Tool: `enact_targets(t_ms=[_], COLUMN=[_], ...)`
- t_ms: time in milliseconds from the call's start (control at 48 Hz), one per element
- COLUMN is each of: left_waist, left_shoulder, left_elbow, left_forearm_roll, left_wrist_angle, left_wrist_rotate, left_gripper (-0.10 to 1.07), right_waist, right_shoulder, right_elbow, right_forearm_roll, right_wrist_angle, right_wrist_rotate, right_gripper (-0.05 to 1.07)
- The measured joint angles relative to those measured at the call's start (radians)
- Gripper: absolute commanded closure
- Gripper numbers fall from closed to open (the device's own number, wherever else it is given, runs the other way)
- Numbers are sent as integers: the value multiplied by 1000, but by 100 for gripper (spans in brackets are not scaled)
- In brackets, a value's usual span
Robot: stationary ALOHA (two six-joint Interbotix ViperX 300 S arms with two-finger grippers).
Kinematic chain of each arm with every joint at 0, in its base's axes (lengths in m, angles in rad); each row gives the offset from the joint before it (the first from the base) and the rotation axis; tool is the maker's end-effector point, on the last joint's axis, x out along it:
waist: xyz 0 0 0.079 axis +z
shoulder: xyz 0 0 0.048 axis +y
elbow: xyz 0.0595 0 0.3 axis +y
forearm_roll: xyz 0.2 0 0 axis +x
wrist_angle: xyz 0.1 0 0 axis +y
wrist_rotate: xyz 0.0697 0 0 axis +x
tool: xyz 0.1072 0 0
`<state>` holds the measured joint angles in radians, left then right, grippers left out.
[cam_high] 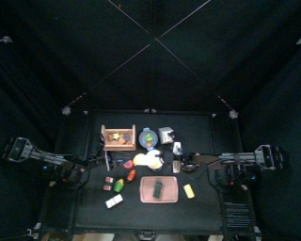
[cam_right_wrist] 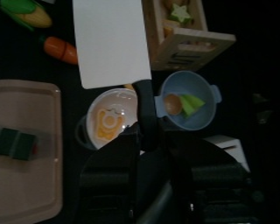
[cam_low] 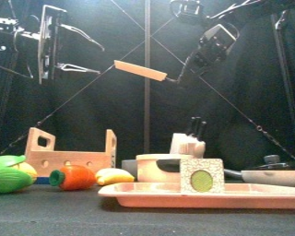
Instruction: Grab cleaver with other hand
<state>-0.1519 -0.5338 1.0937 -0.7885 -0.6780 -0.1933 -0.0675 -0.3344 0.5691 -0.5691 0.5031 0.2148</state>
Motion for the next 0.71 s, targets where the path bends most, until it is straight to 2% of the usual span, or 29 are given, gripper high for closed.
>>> enact_targets(t_ms=[208, 396, 708], left_waist=[0, 6, 46], left_shoulder=[46, 110, 169], left_elbow=[-20, -69, -101], left_forearm_roll=[23, 43, 54], left_wrist_angle=[-6, -11, -44], left_wrist_rotate=[-38, -77, -233], left_gripper=[10, 11, 11], right_waist=[-5, -9, -9], right_shoulder=[5, 8, 8], right_elbow=[-6, -6, -5], right_forearm_roll=[-25, -28, -28], right_wrist_angle=[2, -2, -3], right_wrist_rotate=[0, -2, 0], right_gripper=[45, 45, 45])
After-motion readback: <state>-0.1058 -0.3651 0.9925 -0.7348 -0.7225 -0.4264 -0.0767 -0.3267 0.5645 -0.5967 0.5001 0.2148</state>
